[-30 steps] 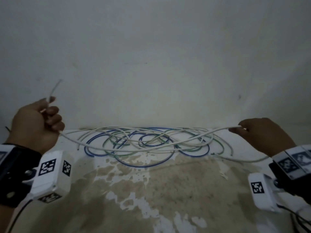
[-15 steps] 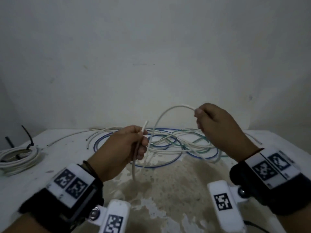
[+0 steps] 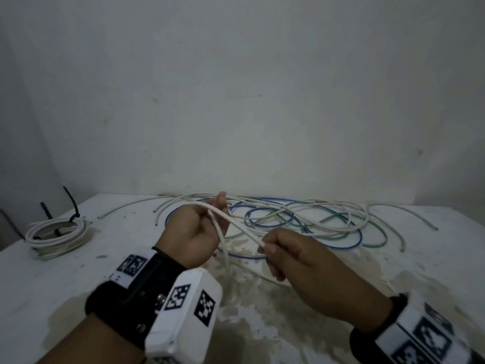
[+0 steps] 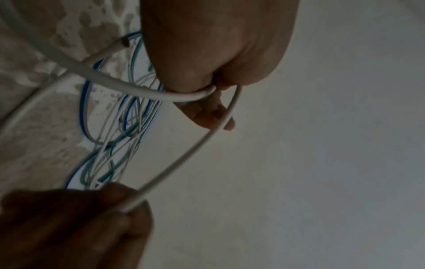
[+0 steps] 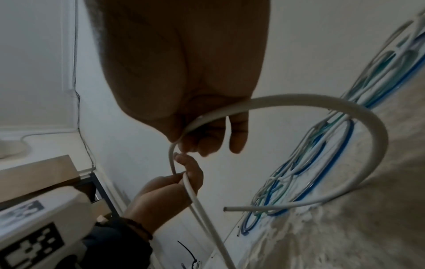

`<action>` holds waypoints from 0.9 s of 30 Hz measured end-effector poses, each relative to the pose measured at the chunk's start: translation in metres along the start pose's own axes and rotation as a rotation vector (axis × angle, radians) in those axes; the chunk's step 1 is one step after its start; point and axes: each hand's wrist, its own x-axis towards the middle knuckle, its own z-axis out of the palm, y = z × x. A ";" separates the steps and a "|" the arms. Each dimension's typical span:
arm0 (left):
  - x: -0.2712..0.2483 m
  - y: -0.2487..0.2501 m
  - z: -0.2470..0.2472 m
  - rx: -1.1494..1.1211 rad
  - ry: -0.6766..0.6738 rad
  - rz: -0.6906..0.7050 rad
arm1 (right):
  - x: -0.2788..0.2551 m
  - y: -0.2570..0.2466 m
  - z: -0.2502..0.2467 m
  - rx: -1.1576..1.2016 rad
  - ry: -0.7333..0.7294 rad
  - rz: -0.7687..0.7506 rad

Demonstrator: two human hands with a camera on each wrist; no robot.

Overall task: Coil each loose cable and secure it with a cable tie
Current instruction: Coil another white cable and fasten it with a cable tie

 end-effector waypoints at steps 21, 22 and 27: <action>-0.021 -0.040 0.016 0.794 -0.191 0.356 | 0.058 -0.028 -0.026 0.469 0.468 0.148; -0.018 -0.036 0.014 0.715 -0.162 0.336 | 0.054 -0.029 -0.026 0.658 0.420 0.148; -0.008 -0.010 0.007 0.384 -0.073 0.178 | 0.036 -0.034 -0.015 0.746 0.242 0.169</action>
